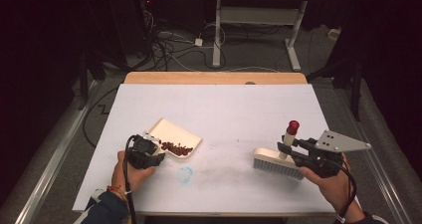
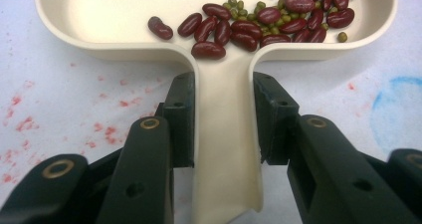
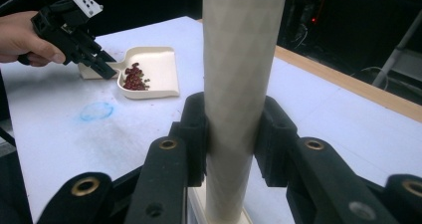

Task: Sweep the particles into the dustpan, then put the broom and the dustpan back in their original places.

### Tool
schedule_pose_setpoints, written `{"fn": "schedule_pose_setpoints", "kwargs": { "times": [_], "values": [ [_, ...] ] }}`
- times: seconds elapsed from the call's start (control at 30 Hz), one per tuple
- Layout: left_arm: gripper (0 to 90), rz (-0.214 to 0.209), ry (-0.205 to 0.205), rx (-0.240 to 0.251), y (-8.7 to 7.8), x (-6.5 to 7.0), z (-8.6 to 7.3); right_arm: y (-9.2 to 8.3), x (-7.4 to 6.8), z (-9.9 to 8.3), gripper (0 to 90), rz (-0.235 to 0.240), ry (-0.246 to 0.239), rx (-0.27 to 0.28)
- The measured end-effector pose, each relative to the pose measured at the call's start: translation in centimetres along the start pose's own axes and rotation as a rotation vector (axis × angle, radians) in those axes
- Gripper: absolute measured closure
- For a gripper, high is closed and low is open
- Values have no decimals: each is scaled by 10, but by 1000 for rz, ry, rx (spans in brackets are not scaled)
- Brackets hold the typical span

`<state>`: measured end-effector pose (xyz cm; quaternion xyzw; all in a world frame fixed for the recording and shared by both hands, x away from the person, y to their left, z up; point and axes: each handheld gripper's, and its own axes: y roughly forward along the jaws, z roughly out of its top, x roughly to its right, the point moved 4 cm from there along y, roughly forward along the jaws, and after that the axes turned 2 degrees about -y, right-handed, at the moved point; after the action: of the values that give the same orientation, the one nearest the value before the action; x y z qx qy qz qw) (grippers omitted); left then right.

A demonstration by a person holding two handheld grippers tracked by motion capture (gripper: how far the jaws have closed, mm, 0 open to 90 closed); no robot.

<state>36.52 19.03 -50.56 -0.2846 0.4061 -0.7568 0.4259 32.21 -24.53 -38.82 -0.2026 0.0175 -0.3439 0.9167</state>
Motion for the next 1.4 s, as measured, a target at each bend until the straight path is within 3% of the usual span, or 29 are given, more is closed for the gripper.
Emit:
{"fn": "schedule_pose_setpoints", "kwargs": {
  "times": [0.07, 0.27, 0.47, 0.53, 0.63, 0.73, 0.9, 1.0, 1.07, 1.17, 1.3, 1.4],
  "values": [
    [641, 6, -10, 2, 0, -1, 0, -4, 0, -1, 701, -3, 0, -3],
    [640, 35, -68, 14, 3, -8, -1, -6, 1, -6, 701, 50, 3, -44],
    [630, 36, -150, 51, 8, -6, 5, -1, 18, -7, 700, 101, 66, -86],
    [571, 31, -164, 56, 9, -3, 5, 4, 26, -5, 699, 114, 77, -102],
    [485, 10, -164, 72, 7, 4, 5, 13, 35, -2, 688, 98, 90, -119],
    [456, -67, -135, 93, 3, 11, 4, 26, 48, 0, 666, 73, 116, -131],
    [400, -55, -67, 54, 4, 21, -5, 50, 70, 0, 644, 17, 155, -147],
    [399, -80, -43, 71, 0, 24, -11, 64, 80, -2, 626, -5, 186, -166],
    [395, -68, -24, 86, -4, 26, -14, 73, 87, -4, 616, -43, 191, -183],
    [388, -97, 10, 92, -9, 29, -20, 87, 94, -6, 612, -79, 199, -204],
    [393, -133, 40, 102, -14, 32, -26, 103, 98, -8, 606, -117, 188, -236],
    [393, -116, 100, 131, -19, 35, -26, 114, 102, -8, 591, -162, 171, -261]
  ]
}}
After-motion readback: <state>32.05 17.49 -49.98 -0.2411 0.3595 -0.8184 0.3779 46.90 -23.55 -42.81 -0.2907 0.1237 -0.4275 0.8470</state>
